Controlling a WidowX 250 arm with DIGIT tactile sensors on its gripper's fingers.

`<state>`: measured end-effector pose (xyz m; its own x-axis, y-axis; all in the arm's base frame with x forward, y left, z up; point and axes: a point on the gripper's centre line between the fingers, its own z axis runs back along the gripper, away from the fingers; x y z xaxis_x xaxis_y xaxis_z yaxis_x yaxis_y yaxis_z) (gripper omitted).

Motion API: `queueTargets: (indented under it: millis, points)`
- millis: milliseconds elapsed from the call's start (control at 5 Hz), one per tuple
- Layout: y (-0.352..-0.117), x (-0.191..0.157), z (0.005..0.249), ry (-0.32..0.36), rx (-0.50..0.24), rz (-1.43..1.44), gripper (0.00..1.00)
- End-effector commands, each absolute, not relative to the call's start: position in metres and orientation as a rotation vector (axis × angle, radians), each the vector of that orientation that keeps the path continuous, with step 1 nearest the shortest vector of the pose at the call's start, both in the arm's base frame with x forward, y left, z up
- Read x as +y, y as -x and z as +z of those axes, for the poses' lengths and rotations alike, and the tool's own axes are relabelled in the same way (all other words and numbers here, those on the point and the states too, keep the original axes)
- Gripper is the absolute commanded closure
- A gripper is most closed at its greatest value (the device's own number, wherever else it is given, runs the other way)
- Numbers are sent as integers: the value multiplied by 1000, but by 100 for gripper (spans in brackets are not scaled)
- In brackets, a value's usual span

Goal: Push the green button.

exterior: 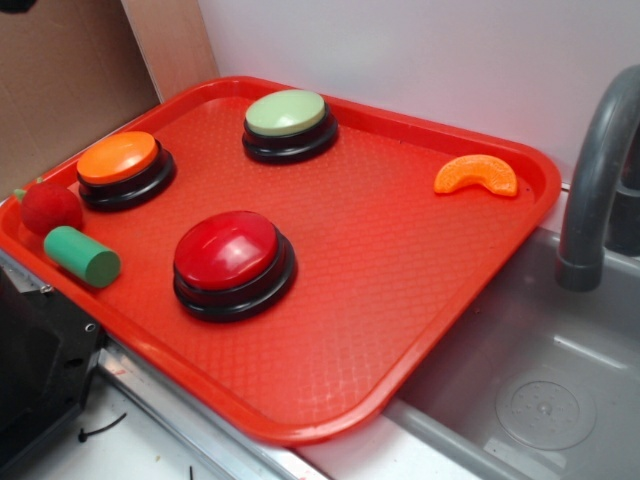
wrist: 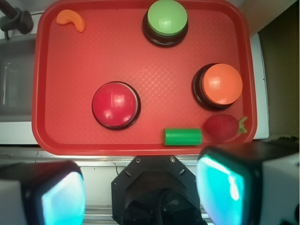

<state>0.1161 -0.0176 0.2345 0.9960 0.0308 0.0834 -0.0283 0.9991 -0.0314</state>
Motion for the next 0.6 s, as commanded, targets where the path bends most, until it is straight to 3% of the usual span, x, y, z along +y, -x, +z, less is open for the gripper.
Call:
queueTargets:
  millis: [0, 200, 400]
  points:
    - [-116, -18, 234, 30, -84, 30, 0]
    - [-166, 20, 201, 65, -151, 61, 0]
    - [-206, 31, 186, -6, -205, 28, 0]
